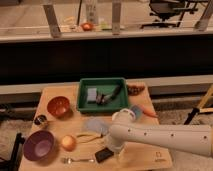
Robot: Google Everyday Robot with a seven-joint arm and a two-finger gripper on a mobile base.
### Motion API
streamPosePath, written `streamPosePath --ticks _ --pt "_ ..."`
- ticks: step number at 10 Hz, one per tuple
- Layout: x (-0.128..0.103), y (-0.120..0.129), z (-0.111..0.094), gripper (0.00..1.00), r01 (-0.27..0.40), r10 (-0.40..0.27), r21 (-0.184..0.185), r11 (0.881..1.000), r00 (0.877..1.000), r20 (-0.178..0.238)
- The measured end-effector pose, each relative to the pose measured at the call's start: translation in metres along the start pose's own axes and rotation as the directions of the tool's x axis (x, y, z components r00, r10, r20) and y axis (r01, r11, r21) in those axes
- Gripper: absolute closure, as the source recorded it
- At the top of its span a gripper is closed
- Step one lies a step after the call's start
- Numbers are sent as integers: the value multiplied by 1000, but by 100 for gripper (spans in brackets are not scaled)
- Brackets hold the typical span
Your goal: Place eraser in red bowl
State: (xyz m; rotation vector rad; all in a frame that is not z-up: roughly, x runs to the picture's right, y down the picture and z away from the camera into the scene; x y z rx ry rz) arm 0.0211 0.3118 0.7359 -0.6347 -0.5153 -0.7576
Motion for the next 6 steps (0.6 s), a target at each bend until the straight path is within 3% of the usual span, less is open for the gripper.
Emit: streamPosePath --ticks 6 --pt "-2 -8 26 22 -21 21 -5 1000 1000 -1"
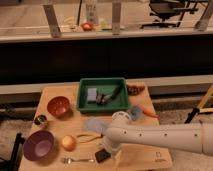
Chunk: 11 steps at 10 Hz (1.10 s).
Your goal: Place eraser in red bowl
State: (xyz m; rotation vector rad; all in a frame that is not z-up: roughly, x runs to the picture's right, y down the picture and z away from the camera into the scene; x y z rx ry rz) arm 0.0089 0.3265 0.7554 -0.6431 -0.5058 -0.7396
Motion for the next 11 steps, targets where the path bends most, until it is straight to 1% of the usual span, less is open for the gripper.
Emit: streamPosePath --ticks 1,2,4,5,6,7,8,9,11 --pt "1 2 3 34 -11 11 3 1000 1000 -12" --pt "3 2 3 42 -18 18 5 1000 1000 -20" --pt "6 4 3 61 -28 28 7 1000 999 -33" --pt "6 5 3 72 -26 27 6 1000 999 -34" --pt "7 6 2 80 -26 26 5 1000 999 -35" --pt "7 6 1 92 -28 28 5 1000 999 -35" --pt "7 7 1 98 -27 28 5 1000 999 -35" --pt "7 6 0 100 -26 27 6 1000 999 -35" --pt "7 6 -1 100 -20 20 7 1000 999 -36"
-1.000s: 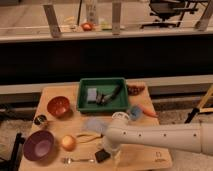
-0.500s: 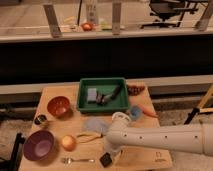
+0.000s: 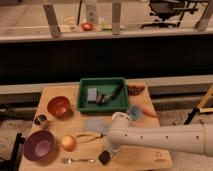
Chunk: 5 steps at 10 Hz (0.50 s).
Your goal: Place eraser in red bowl
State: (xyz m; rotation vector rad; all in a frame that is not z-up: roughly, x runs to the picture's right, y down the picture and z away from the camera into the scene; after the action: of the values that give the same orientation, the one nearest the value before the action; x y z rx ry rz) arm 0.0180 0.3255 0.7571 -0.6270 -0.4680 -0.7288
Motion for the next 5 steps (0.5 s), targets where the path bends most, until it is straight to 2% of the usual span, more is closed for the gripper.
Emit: streamPosePath --ticks 4,5 --pt "-3 -9 -22 100 110 -111 41 993 994 16" --pt "-3 -12 -34 100 140 -142 53 989 990 21"
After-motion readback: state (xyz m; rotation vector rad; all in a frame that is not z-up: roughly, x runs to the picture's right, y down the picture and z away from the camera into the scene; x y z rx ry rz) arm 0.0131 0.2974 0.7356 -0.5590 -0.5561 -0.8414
